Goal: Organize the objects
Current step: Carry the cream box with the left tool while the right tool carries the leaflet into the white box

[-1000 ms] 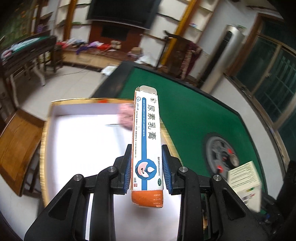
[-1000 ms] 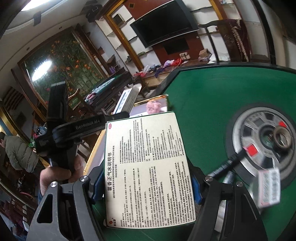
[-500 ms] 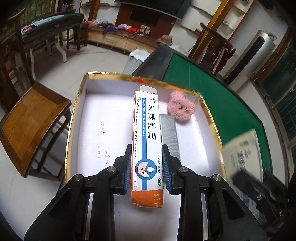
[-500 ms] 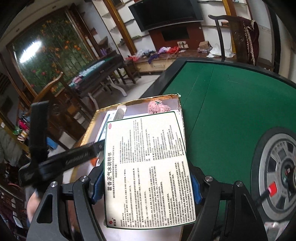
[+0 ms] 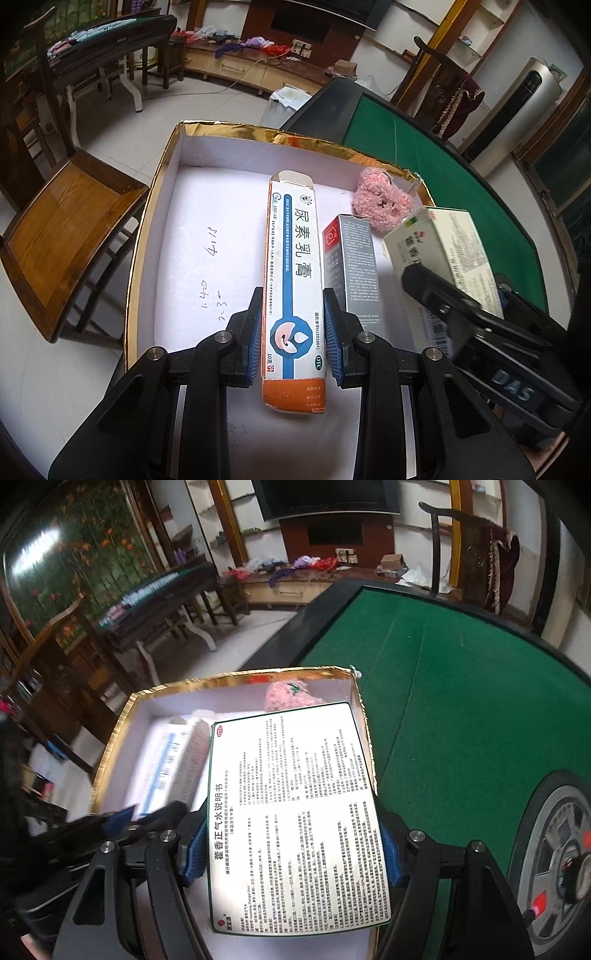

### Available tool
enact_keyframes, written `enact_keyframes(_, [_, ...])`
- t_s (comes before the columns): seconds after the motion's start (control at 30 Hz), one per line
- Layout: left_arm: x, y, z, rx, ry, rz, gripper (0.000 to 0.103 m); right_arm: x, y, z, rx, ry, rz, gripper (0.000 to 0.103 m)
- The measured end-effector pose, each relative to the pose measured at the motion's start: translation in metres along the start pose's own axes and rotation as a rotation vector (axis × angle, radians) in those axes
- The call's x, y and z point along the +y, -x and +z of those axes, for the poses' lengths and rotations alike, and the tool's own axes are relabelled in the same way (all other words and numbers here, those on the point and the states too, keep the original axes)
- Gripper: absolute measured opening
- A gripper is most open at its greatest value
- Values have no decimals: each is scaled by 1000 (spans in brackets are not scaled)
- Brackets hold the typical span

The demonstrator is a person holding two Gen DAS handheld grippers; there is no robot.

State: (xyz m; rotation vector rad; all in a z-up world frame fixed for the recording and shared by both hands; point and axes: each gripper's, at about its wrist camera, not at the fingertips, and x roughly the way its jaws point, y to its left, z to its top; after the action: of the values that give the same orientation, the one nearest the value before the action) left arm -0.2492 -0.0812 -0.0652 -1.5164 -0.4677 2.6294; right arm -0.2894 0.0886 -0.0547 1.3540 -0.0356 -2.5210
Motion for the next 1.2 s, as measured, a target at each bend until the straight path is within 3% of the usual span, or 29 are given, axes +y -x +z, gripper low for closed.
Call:
enact_keyframes(0.2, [0, -1, 2, 6, 10, 5, 29, 1, -10, 6, -3, -4, -65, 72])
enact_keyframes(0.7, [0, -5, 5, 11, 7, 12, 29, 6, -19, 19, -9, -7, -45, 73])
enact_keyframes(0.93, [-3, -4, 5, -1, -13, 32, 29, 14, -32, 27, 37, 17, -169, 73])
enact_keyframes(1.2, [-7, -8, 2, 4, -34, 45, 29, 15, -40, 31, 87, 1, -120, 73])
